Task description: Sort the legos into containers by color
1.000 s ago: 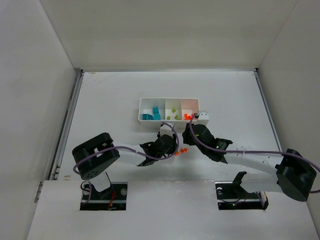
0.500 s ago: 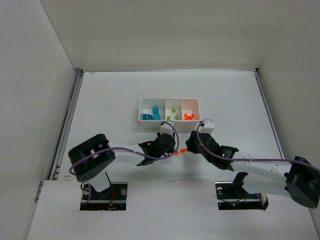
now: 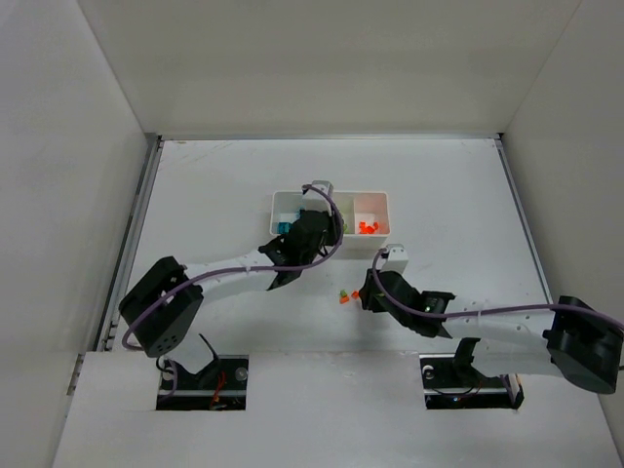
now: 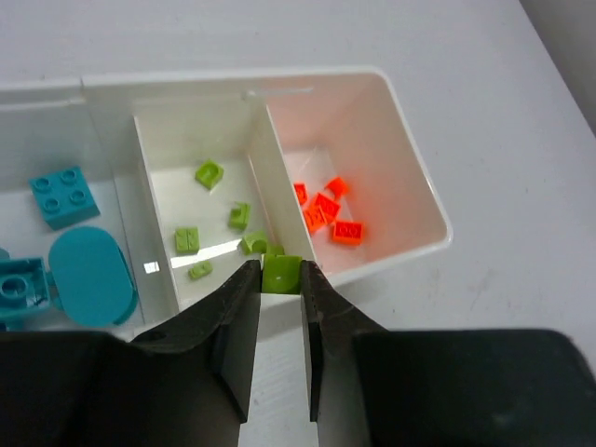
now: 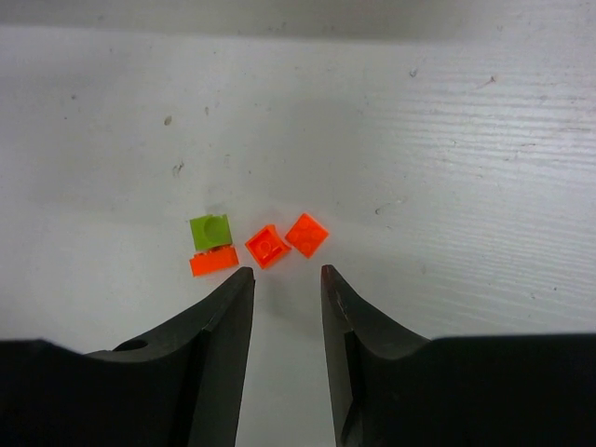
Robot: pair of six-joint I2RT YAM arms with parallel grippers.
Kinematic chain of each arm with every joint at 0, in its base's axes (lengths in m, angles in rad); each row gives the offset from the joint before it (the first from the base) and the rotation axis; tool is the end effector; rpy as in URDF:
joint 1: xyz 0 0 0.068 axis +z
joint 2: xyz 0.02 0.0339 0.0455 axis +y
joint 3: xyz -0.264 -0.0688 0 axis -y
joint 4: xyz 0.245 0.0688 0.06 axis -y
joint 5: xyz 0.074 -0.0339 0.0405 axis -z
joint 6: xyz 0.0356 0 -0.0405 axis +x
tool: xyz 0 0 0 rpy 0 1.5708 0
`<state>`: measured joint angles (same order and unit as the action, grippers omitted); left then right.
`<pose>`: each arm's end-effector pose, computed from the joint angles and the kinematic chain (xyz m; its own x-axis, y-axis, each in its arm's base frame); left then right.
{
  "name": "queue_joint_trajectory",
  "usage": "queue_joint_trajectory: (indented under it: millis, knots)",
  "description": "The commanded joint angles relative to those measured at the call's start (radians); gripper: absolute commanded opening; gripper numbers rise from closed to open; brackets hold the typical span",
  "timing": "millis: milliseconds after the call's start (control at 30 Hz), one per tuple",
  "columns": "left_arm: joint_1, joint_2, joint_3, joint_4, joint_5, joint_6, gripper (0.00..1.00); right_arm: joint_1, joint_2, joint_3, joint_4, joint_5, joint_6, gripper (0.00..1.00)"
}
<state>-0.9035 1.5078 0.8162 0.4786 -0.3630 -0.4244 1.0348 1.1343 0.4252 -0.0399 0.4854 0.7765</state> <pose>0.2174 -0.2555 0.2443 -0.3332 -0.1992 -0.9216 0.4196 0.8440 -0.3341 0.1219 0.1726 0.1669 -0.6587 0.1048 -0.7451 -0.1743 0.9421 0.2866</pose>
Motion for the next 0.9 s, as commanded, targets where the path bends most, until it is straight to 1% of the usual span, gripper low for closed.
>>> queue_joint_trajectory:
  millis: [0,100,167,267,367,467,600,867]
  knots:
    - [0.042,0.048,0.084,0.009,0.029,0.029,0.19,0.018,0.016,0.006,0.024,0.005,0.023,0.40]
    - [0.067,0.116,0.147,0.008,0.038,0.032,0.19,0.026,0.030,0.009,0.023,0.007,0.024,0.40]
    - [0.074,0.156,0.181,0.006,0.053,0.033,0.21,0.027,0.038,0.012,0.031,0.001,0.015,0.40]
    - [0.079,0.199,0.216,0.006,0.047,0.035,0.31,0.032,0.058,0.026,0.026,-0.004,-0.008,0.40]
    - [0.088,0.197,0.219,0.000,0.030,0.026,0.40,0.035,0.090,0.049,0.021,-0.019,-0.019,0.40]
    - [0.088,0.164,0.196,0.006,0.010,0.030,0.42,0.043,0.123,0.061,0.025,-0.025,-0.028,0.40]
    - [0.076,0.102,0.129,0.017,-0.001,0.032,0.41,0.043,0.176,0.086,0.034,-0.044,-0.034,0.40]
    - [0.044,-0.058,-0.103,0.028,-0.005,-0.010,0.40,0.035,0.255,0.122,0.057,-0.027,-0.057,0.41]
